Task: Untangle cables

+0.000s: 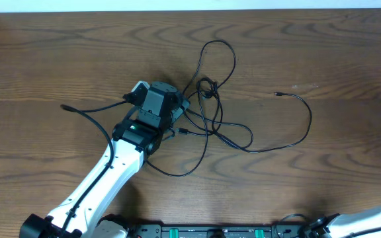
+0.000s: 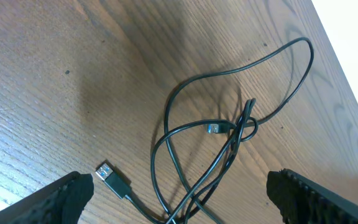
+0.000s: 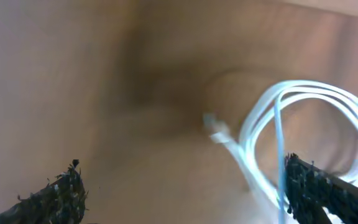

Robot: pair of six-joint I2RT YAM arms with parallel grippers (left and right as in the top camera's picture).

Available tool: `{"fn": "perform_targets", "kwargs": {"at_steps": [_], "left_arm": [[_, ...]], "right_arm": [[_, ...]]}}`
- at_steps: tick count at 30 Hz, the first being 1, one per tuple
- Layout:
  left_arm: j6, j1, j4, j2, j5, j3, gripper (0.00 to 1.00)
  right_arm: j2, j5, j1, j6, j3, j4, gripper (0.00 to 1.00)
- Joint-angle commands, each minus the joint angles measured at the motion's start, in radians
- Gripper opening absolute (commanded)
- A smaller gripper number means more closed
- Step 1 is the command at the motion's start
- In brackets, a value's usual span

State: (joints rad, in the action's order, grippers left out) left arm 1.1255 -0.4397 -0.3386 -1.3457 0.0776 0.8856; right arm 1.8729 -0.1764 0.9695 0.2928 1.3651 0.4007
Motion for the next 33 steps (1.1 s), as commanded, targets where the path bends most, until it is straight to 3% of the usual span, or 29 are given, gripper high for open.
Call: {"fn": "perform_targets", "kwargs": {"at_steps": [1, 11, 18, 24, 33], "left_arm": [[-0.006, 0.002, -0.005, -0.001, 0.013, 0.002, 0.96], [-0.006, 0.002, -0.022, -0.001, 0.013, 0.002, 0.96], [-0.006, 0.002, -0.063, -0.001, 0.013, 0.002, 0.96], [-0.006, 0.002, -0.077, -0.001, 0.009, 0.002, 0.96], [-0.006, 0.002, -0.114, -0.001, 0.009, 0.002, 0.97]], "right_arm": [[-0.169, -0.228, -0.019, 0.033, 0.049, 0.012, 0.99], [-0.543, -0.236, -0.139, 0.120, 0.048, 0.109, 0.99], [-0.663, -0.435, -0.143, 0.119, 0.049, 0.168, 0.99], [-0.727, -0.566, -0.147, 0.118, 0.048, 0.407, 0.99], [-0.739, -0.566, -0.147, 0.040, 0.045, 0.799, 0.99]]}}
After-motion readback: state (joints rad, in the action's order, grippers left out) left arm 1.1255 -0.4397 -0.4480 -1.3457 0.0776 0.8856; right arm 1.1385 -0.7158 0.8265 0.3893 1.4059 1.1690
